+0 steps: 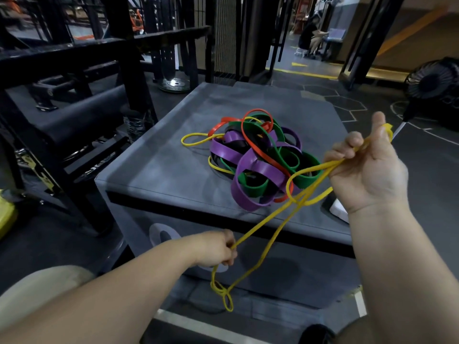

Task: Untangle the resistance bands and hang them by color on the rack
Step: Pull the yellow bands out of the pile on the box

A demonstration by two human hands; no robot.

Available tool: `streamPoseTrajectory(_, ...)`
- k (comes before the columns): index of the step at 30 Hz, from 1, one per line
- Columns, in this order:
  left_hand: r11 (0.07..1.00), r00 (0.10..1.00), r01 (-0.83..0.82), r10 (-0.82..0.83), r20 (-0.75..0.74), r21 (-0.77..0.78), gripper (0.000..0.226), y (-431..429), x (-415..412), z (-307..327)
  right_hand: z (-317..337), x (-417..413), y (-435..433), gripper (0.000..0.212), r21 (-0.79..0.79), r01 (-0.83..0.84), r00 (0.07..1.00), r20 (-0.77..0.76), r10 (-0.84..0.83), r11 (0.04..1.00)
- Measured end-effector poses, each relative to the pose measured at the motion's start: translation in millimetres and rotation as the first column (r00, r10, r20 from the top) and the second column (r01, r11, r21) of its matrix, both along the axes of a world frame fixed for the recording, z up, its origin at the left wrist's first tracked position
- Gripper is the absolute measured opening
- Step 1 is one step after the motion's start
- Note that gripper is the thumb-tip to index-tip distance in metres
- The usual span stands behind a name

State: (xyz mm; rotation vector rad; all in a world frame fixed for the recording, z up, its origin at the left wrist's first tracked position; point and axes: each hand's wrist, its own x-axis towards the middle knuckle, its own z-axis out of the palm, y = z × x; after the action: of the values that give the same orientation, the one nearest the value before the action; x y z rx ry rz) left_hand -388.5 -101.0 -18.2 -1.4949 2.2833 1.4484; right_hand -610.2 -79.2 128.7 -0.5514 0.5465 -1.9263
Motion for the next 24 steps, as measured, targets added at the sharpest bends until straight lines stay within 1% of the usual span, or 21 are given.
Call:
streamPoseTrajectory(3,0.994,0.991,0.063,-0.051,0.124,-0.093,0.004,0,2,4,1,-8,0,0.028,-0.014,0.065,0.997,0.046,-0.064,0.998)
streamPoseTrajectory(5,0.993,0.984,0.073,-0.056,0.171,-0.095,0.004,-1,4,5,1,-12,0,0.026,-0.020,0.089,0.995,0.053,-0.088,0.996)
streamPoseTrajectory(8,0.996,0.992,0.026,-0.015,0.123,-0.085,0.012,-3,4,4,2,-11,2,0.024,-0.002,0.120,0.993,0.013,-0.120,0.993)
streamPoseTrajectory(11,0.986,0.999,0.022,-0.016,0.037,-0.164,0.021,-3,1,10,-1,-4,2,0.031,0.045,0.147,0.984,-0.104,-0.142,0.988)
streamPoseTrajectory(13,0.977,0.998,0.043,-0.050,-0.024,-0.210,0.027,-1,0,16,-6,2,0,0.035,0.078,0.140,0.975,-0.183,-0.124,0.987)
streamPoseTrajectory(15,0.941,0.991,0.128,-0.131,0.009,-0.315,0.032,1,-1,25,-13,8,-1,0.037,0.115,0.121,0.966,-0.242,-0.090,0.986)
streamPoseTrajectory(17,0.888,0.979,0.200,-0.198,0.049,-0.414,0.036,2,-2,34,-19,13,-3,0.038,0.136,0.095,0.962,-0.266,-0.056,0.986)
streamPoseTrajectory(19,0.843,0.966,0.250,-0.252,0.061,-0.476,0.036,6,-4,43,-24,19,-4,0.040,0.142,0.063,0.958,-0.286,-0.021,0.988)
streamPoseTrajectory(21,0.817,0.961,0.256,-0.271,0.047,-0.517,0.034,11,-5,51,-28,24,-4,0.040,0.149,0.042,0.949,-0.314,0.007,0.988)
streamPoseTrajectory(22,0.815,0.963,0.237,-0.270,0.014,-0.528,0.030,13,-6,53,-31,26,-5,0.040,0.157,0.036,0.944,-0.328,0.018,0.987)
streamPoseTrajectory(24,0.818,0.962,0.194,-0.268,-0.060,-0.541,0.016,15,-6,56,-36,29,-5,0.037,0.172,0.030,0.933,-0.358,0.034,0.985)
